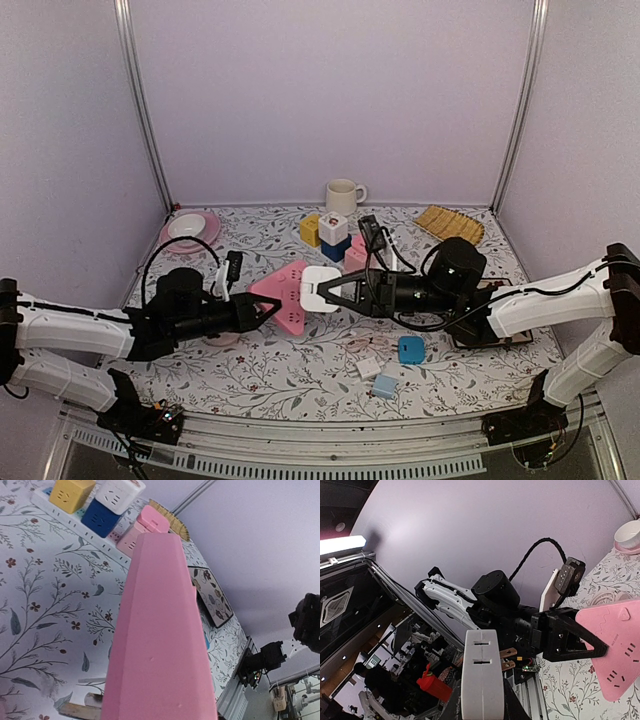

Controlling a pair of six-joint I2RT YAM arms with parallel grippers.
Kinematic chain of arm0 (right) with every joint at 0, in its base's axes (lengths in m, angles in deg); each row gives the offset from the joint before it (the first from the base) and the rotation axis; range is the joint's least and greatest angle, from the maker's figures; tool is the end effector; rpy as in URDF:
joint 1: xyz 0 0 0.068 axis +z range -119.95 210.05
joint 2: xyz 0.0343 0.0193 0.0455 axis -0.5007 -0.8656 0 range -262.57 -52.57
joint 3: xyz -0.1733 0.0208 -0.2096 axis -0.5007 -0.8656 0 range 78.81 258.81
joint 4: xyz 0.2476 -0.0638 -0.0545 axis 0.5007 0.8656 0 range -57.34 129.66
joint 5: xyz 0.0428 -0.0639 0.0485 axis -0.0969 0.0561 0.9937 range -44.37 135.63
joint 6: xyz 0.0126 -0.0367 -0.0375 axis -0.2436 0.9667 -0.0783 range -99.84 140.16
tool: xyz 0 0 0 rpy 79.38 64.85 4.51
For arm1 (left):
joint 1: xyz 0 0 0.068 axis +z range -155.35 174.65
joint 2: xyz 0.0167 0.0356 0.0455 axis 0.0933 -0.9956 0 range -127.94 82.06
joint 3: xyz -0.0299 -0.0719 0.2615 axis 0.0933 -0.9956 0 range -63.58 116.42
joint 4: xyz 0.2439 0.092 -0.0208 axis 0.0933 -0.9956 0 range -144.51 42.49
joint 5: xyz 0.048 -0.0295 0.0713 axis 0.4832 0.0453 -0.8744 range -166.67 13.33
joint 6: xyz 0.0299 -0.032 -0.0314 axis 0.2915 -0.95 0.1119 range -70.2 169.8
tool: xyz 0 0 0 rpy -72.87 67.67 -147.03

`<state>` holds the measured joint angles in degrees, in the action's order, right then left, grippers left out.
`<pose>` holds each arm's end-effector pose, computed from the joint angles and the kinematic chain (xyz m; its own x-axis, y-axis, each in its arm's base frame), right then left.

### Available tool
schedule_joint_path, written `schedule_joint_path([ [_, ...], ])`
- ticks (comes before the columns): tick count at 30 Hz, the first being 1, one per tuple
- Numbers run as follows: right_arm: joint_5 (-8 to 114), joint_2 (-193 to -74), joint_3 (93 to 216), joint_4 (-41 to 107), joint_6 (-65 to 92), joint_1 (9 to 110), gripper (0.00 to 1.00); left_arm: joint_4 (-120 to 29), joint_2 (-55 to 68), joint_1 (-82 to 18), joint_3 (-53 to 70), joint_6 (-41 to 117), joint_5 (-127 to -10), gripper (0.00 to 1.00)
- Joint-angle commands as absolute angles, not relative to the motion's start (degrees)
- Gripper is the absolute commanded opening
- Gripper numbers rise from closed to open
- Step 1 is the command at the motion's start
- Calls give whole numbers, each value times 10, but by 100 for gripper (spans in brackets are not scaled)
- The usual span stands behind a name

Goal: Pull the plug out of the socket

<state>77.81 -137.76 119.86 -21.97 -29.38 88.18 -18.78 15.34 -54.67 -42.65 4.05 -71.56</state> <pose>0.1518 0.2800 0.2679 -0.6949 0.1020 -0.7118 -0.7190 -0.1164 0.6852 0.1502 -0.1795 0.1901 -0.7142 -0.2637 -0.6483 0.4288 0.5673 -0.7031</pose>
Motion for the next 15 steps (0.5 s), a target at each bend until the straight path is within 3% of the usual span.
schedule_joint_path([
  [1, 746, -1368, 1198, -133, -273, 881, 3, -305, 145, -513, -363, 26, -799, 0],
  [5, 721, -1375, 1195, -72, -260, 883, 4, -380, 120, -447, -323, 6, -818, 0],
  [15, 685, -1429, 1214, 19, -237, 912, 4, -399, 42, -271, -258, 34, -745, 0],
])
